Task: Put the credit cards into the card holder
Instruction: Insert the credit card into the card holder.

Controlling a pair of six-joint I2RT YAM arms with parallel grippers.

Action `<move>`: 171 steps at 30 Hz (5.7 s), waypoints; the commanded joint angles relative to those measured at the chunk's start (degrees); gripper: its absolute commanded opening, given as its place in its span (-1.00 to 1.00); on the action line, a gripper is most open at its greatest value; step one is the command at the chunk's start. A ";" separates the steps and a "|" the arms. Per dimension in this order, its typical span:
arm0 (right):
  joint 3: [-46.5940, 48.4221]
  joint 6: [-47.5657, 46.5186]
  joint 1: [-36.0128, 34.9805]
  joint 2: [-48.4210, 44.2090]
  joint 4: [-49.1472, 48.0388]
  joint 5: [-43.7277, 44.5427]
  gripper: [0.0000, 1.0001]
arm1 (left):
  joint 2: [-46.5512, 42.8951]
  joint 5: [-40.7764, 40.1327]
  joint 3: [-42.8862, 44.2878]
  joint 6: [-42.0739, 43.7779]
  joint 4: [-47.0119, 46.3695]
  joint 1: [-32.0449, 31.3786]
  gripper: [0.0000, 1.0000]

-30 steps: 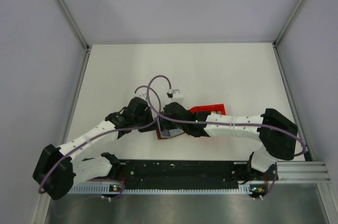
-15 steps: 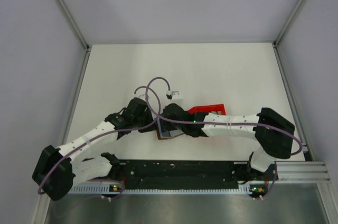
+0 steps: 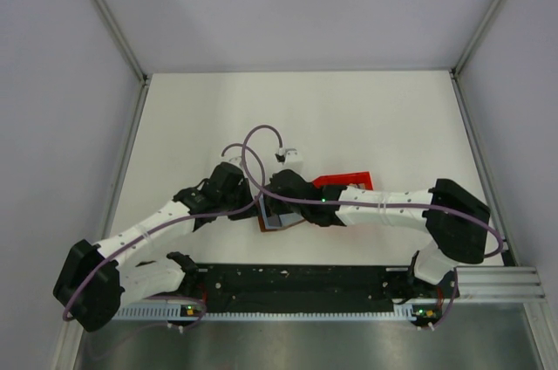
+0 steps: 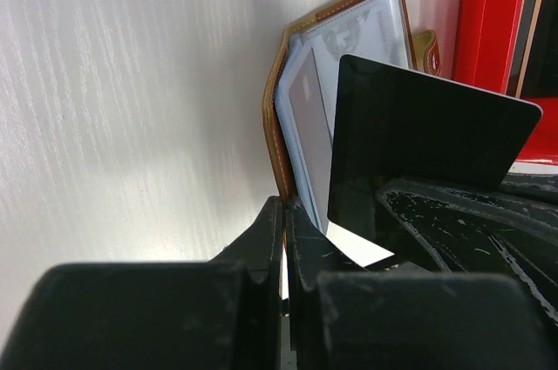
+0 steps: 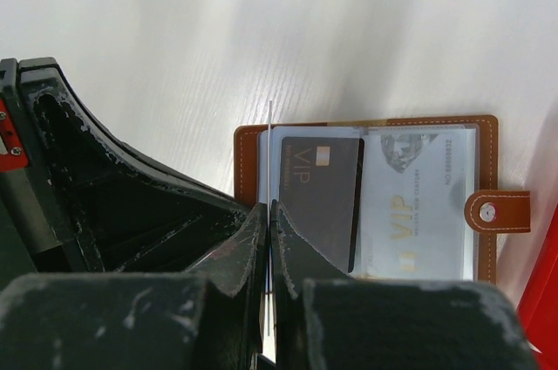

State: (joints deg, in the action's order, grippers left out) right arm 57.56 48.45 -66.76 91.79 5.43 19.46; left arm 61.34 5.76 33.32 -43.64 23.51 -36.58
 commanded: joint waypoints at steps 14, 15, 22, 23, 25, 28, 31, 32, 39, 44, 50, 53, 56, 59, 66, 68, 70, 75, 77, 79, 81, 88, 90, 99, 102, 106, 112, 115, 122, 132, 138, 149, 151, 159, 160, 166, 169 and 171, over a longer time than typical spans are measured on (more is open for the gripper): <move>3.00 -0.63 -1.00 0.58 -1.74 -0.83 -1.00 | -1.22 1.62 0.08 -1.01 -3.47 -0.07 -1.00; 3.00 -0.72 -1.00 0.67 -1.74 -0.92 -1.00 | -1.22 1.62 0.16 -1.01 -3.47 -0.07 -1.00; 3.96 -1.34 -1.09 1.73 0.54 0.40 -1.00 | -1.23 1.71 0.08 -1.10 -3.47 0.02 -1.00; 4.05 -1.42 -1.18 1.99 1.24 0.66 -1.00 | -1.22 1.71 0.16 -1.10 -3.56 -0.07 -1.00; 4.40 -1.86 -1.18 2.17 1.95 1.36 -1.00 | -1.14 1.71 0.16 -1.10 -3.56 0.02 -1.00; 5.19 -2.04 -1.35 2.43 3.53 2.07 -1.00 | -1.22 1.80 0.25 -1.01 -3.56 -0.07 -1.00; 5.28 -1.95 -1.44 3.04 3.80 1.72 -1.00 | -1.22 1.80 0.17 -1.10 -3.56 0.01 -1.00; 5.63 -2.04 -1.53 3.22 3.88 1.72 -1.00 | -1.22 1.89 0.17 -1.10 -3.56 -0.07 -1.00; 6.07 -2.39 -1.79 2.43 5.64 3.74 -1.00 | -1.40 1.10 0.08 -0.84 -2.94 0.02 -1.00; 5.81 -3.00 -1.70 0.41 5.91 4.27 -1.00 | -1.23 0.83 0.08 -0.66 -2.85 -0.07 -1.00; 6.07 -4.15 -1.71 -0.29 4.94 2.16 -1.00 | -0.87 0.83 -0.10 -0.40 -2.85 0.01 -1.00; 6.07 -4.15 -1.70 -0.64 4.76 2.25 -1.00 | -0.87 0.83 -0.01 -0.57 -2.77 0.02 -1.00; 5.90 -4.32 -1.71 -1.34 3.80 1.11 -1.00 | -0.96 0.92 -0.01 -0.48 -2.85 0.02 -1.00; 4.76 -4.50 -1.79 -2.93 1.35 0.58 -1.00 | -0.87 0.75 -0.01 -0.48 -2.85 -0.07 -1.00; 3.35 -3.01 -1.79 -3.11 1.77 3.65 -1.00 | -0.87 1.18 0.08 -0.40 -2.94 0.01 -1.00; 3.61 -2.74 -1.71 -2.15 2.04 3.04 -1.00 | -0.87 1.27 -0.01 -0.40 -2.85 -0.07 -1.00; 3.96 -2.48 -1.79 -1.09 2.21 2.77 -1.00 | -0.96 1.18 -0.01 -0.40 -2.94 0.02 -1.00; 4.75 -2.22 -1.79 0.76 2.66 2.42 -1.00 | -1.05 1.27 0.16 -0.57 -2.94 -0.07 -1.00; 5.02 -2.30 -1.70 1.29 2.83 1.98 -1.00 | -1.05 1.27 0.17 -0.57 -2.94 -0.07 -1.00; 5.19 -2.22 -1.71 1.73 2.74 1.63 -1.00 | -1.05 1.36 0.17 -0.57 -2.85 -0.07 -1.00; 5.11 -2.04 -1.79 1.90 2.74 1.45 -1.00 | -1.14 1.36 0.17 -0.57 -2.85 -0.07 -1.00; 5.28 -1.95 -1.71 2.34 2.83 0.93 -1.00 | -1.22 1.36 0.17 -0.57 -2.85 -0.07 -1.00; 5.28 -2.04 -1.71 2.43 2.83 0.84 -1.00 | -1.14 1.36 0.08 -0.66 -2.85 -0.07 -1.00; 5.54 -2.04 -1.79 3.13 3.62 1.19 -1.00 | -1.22 1.36 0.08 -0.75 -2.94 0.01 -1.00; 5.63 -2.13 -1.79 3.40 4.41 1.45 -1.00 | -1.14 1.53 0.08 -0.66 -3.03 0.01 -1.00; 5.90 -2.56 -1.79 3.05 5.29 2.77 -1.00 | -1.22 1.36 -0.01 -0.66 -3.12 0.01 -1.00; 5.81 -3.36 -1.70 1.03 6.43 4.44 -1.00 | -1.14 0.75 -0.54 -0.48 -2.94 -0.07 -1.00; 5.46 -3.80 -1.70 -0.20 6.61 4.97 -1.00 | -0.87 0.04 -0.98 -0.48 -2.77 0.01 -1.00; 1.51 -2.40 -0.22 -3.01 9.60 7.43 -1.00 | -0.35 -1.27 -1.15 0.31 -1.97 -0.07 -1.00; -6.84 -2.56 6.38 -8.82 8.90 1.55 -1.00 | 0.71 -3.21 -1.15 2.06 -1.71 0.02 -1.00; -6.93 -4.85 7.08 -9.87 4.60 -6.44 -1.00 | 1.32 -4.62 -1.68 3.56 -1.71 0.02 -1.00; -10.10 -2.83 11.21 -7.33 -4.99 -21.39 -1.00 | 4.57 -2.42 -3.44 5.76 -6.10 0.81 -1.00; -9.22 -2.74 11.22 -5.93 -5.08 -21.49 -1.00 | 4.49 -2.16 -3.53 5.67 -6.28 0.89 -1.00; -6.93 -1.43 11.30 1.46 -5.61 -21.84 -1.00 | 4.40 -2.51 -3.26 5.23 -5.75 0.89 -1.00; -7.63 -0.99 11.30 1.38 -5.61 -21.31 -1.00 | 4.40 -2.68 -3.35 5.14 -5.67 0.98 -1.00; -12.64 0.15 11.57 1.11 -7.36 -18.34 -1.00 | 5.10 -3.39 -3.88 4.53 -5.66 1.24 -1.00; -14.93 1.39 11.65 0.94 -7.45 -15.52 -1.00 | 5.28 -3.47 -3.79 4.53 -5.58 1.42 -1.00; -15.98 1.48 11.65 0.50 -7.98 -14.81 -1.00 | 5.37 -3.82 -3.79 4.35 -5.14 1.33 -1.00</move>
State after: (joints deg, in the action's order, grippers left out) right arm 44.47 49.36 -55.57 93.21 -2.74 -0.49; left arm 66.19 3.36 30.11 -39.07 18.98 -35.59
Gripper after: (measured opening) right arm 0.006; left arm 0.011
